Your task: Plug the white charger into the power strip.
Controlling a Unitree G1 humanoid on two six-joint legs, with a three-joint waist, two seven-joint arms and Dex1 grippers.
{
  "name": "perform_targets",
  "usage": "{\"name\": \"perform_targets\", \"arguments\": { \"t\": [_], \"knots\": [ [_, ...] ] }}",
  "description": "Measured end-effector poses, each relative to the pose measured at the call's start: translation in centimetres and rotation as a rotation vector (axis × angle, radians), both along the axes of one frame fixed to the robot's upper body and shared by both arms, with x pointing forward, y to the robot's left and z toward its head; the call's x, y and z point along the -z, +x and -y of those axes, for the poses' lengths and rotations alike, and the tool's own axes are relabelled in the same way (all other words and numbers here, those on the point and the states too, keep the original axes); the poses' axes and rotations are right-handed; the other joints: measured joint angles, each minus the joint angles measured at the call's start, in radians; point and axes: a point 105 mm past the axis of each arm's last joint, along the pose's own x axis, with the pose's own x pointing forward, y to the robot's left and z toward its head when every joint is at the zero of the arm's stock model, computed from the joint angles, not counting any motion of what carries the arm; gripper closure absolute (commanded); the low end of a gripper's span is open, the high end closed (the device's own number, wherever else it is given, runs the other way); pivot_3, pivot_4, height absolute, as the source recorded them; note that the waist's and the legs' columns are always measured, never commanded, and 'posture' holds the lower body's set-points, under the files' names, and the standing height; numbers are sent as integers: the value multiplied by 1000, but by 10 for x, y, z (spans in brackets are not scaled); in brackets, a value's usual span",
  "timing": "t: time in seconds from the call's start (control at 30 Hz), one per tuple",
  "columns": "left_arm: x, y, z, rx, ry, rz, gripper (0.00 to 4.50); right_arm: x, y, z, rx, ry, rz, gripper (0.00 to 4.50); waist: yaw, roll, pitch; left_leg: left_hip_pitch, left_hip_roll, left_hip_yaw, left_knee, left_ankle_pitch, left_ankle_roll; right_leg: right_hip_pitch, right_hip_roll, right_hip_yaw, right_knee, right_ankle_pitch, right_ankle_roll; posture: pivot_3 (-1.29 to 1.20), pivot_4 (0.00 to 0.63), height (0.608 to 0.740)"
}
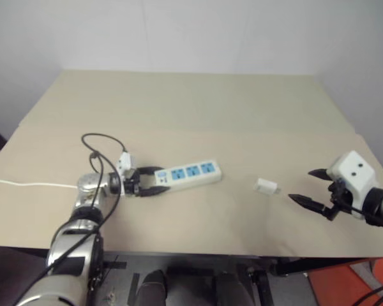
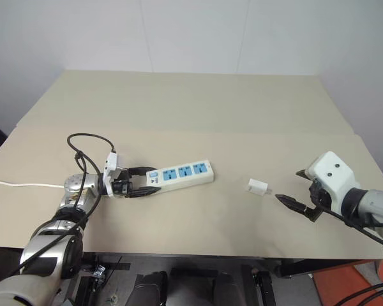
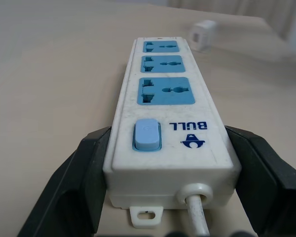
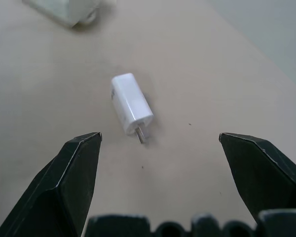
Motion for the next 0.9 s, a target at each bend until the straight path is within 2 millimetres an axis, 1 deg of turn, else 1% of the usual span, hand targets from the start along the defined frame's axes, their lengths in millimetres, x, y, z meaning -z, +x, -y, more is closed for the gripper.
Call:
{"name": "perform_targets", "arguments": {
  "t": [0.1, 0.3, 0.37, 0.43, 0.53, 0.6, 0.67, 0.8, 0.9],
  "knots": [
    [0, -3, 1, 34, 39, 22, 1259, -9, 4, -7, -12, -2, 5, 0, 0, 0, 0, 0, 0, 0, 0, 0, 0, 0, 0, 0, 0, 0, 0, 0, 150, 740],
    [1, -6, 4, 69, 80, 64, 1259, -18, 4, -17, -41, -27, -1, 0, 5, 0, 0, -1, 0, 0, 0, 0, 0, 0, 0, 0, -1, 0, 0, 0, 150, 740],
    [2, -7, 4, 71, 86, 82, 1259, -17, 3, -20, -53, -41, -37, 0, 4, 0, 0, 0, 0, 0, 0, 0, 0, 0, 0, 0, 0, 0, 0, 0, 150, 740],
    [2, -8, 3, 71, 89, 97, 1259, -15, 3, -20, -45, -57, -120, 0, 3, 0, 0, 0, 0, 0, 0, 0, 0, 0, 0, 0, 0, 0, 0, 0, 150, 740],
    [3, -8, 3, 72, 89, 106, 1259, -21, 6, -22, -17, -51, -206, 0, 1, 0, 0, 0, 0, 0, 0, 0, 0, 0, 0, 0, 0, 0, 0, 0, 150, 740],
    [3, -9, 4, 75, 82, 103, 1259, -28, 12, -30, -19, -57, -252, 0, -1, 1, 0, 0, 0, 0, 0, 0, 0, -1, 0, 0, 0, 0, 0, 0, 150, 740],
    [3, -9, 6, 81, 76, 102, 1259, -31, 15, -39, -50, -102, -275, 0, 1, 1, 0, -1, 0, 0, 0, 0, 0, -1, 0, 0, -1, 0, 0, 0, 150, 740],
    [2, -9, 9, 96, 82, 92, 1259, -26, 22, -54, -120, -211, -324, 0, 6, 1, 0, -3, 0, 0, 0, 0, 0, -2, -1, 0, -1, 0, 0, 0, 150, 740],
    [3, -10, 9, 105, 90, 81, 1259, -15, 31, -63, -196, -325, -353, 0, 5, 1, 0, -2, 0, 0, 0, 0, 0, -3, -1, 0, -1, -1, 1, 0, 150, 740]
  ]
}}
